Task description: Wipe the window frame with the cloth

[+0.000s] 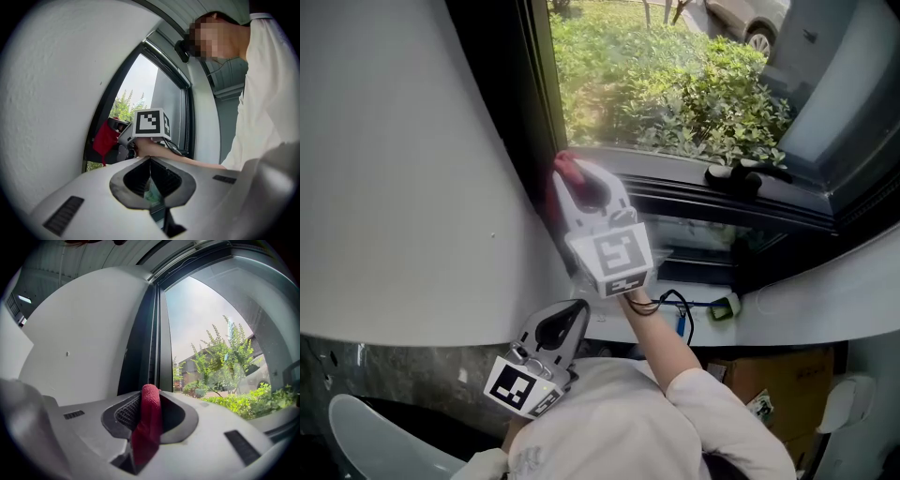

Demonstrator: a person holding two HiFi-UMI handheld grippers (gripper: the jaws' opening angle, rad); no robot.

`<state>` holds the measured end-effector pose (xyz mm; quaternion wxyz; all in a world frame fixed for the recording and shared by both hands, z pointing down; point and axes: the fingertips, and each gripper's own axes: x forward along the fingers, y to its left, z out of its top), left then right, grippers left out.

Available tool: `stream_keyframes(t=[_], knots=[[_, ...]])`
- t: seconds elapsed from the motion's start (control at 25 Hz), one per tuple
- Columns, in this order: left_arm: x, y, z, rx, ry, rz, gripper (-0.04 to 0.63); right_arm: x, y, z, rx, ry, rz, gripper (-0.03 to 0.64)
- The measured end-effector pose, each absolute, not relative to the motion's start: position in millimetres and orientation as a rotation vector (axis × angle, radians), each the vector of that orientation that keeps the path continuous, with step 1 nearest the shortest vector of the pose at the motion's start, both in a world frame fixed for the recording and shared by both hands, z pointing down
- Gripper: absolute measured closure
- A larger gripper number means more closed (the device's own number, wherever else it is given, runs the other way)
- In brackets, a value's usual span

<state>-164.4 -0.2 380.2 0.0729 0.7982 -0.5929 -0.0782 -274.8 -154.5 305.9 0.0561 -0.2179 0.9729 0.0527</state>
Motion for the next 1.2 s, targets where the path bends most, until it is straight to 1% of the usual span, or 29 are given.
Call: stream_keyframes(t=[0.16, 0.36, 0.6, 0.8, 1.0, 1.2], knots=[[-168.5, -4.8, 381.0, 2.376, -1.805, -0.231, 0.584, -266.3, -160.1, 297.3, -0.702, 2.948, 0.167, 0.526], [-174.1, -9.8, 382.2, 2.345, -1.839, -0.239, 0.584, -252.0, -185.2, 281.7, -0.857, 2.935, 0.27, 0.526], [-175.8, -15.5, 383.2, 2.333, -1.849, -0.242, 0.584, -264.1, -199.4, 298.7, -0.954, 3.021, 0.367, 0.526], [-178.0, -19.5, 383.0, 2.324, -1.859, -0.239, 0.584, -270.5, -202.1, 306.6, -0.996, 3.107, 0.523, 0.526], [-177.7, -24.3, 384.3, 2.331, -1.844, -0.233, 0.584, -269.1, -206.1, 310.4, -0.988, 3.135, 0.51, 0.526], [-172.8, -27.6, 384.0, 2.351, -1.821, -0.228, 0.584, -261.2, -212.5, 317.1, -1.066, 3.16, 0.587, 0.526]])
